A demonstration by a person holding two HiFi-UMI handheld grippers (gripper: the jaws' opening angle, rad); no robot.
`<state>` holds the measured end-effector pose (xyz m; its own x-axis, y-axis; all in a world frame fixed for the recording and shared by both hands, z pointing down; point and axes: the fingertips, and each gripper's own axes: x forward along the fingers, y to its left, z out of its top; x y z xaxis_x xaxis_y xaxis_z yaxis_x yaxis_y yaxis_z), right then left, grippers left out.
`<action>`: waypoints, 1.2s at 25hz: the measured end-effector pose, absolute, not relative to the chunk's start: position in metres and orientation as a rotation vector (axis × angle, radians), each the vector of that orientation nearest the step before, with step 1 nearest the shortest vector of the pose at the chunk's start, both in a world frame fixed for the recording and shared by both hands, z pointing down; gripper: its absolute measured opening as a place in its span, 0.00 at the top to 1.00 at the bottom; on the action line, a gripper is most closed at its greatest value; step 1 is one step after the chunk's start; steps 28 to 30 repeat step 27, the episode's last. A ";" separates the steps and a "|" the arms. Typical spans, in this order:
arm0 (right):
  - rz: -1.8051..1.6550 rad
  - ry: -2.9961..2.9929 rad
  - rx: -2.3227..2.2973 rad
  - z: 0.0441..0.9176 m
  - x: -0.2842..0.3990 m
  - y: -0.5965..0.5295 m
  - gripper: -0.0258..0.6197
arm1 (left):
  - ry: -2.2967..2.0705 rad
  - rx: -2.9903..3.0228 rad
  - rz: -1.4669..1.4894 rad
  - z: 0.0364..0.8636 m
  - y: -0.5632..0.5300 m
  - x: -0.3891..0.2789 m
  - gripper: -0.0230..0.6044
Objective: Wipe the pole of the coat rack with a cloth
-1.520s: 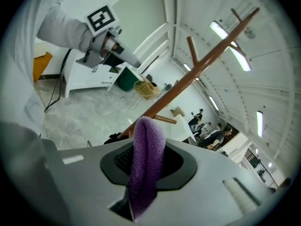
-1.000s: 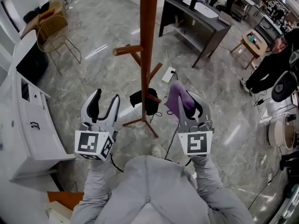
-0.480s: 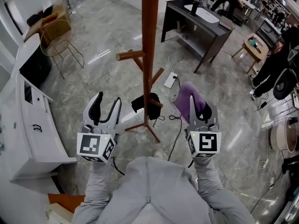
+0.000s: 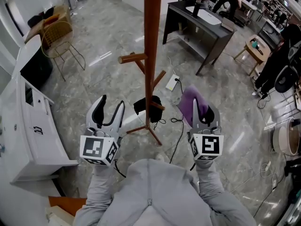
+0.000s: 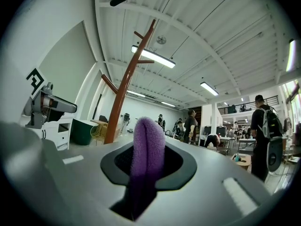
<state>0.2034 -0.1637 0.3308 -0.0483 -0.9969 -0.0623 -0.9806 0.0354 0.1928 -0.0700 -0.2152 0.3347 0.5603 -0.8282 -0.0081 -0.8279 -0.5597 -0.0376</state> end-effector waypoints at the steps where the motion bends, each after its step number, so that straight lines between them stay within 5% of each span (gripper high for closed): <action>1: -0.279 -2.193 2.102 0.332 0.203 -0.164 0.86 | 1.456 -2.741 -0.016 0.335 -0.216 -0.070 0.54; 30: -0.217 -2.211 2.052 0.345 0.197 -0.167 0.86 | 1.472 -2.747 -0.024 0.340 -0.222 -0.069 0.54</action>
